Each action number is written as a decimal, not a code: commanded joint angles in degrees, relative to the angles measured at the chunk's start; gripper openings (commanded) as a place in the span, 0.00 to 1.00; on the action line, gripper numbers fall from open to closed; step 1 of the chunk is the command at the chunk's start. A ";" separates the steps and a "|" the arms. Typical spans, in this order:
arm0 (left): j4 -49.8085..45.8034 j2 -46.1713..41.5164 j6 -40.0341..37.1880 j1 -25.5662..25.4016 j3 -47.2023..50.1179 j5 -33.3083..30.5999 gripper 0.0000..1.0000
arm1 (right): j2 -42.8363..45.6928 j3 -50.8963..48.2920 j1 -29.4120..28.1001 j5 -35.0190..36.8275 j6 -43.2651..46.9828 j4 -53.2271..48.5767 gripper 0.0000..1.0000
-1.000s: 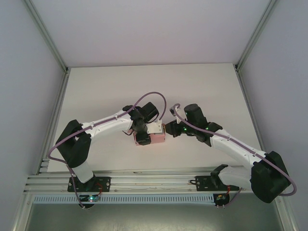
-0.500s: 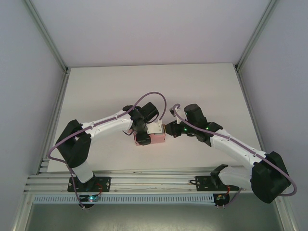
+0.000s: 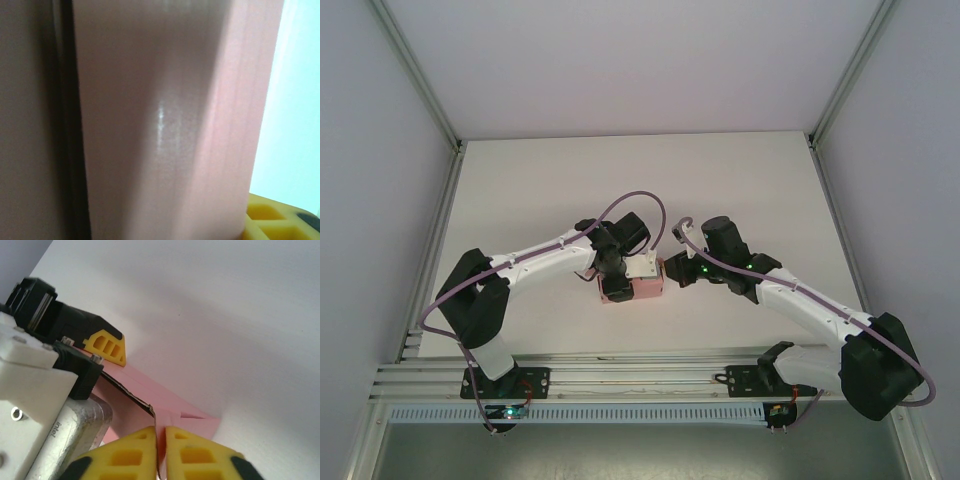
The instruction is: Assemble paper box
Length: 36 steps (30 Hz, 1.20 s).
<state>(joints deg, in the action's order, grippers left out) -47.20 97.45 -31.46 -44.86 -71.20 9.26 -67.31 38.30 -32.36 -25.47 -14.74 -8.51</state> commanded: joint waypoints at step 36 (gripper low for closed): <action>1.23 2.80 -0.53 0.47 -1.03 0.14 0.53 | -3.03 -4.92 1.03 -6.65 -17.87 20.09 0.00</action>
<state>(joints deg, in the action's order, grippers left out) -47.20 98.59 -30.79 -44.07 -72.25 7.33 -70.65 31.68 -30.48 -30.70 -46.48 12.34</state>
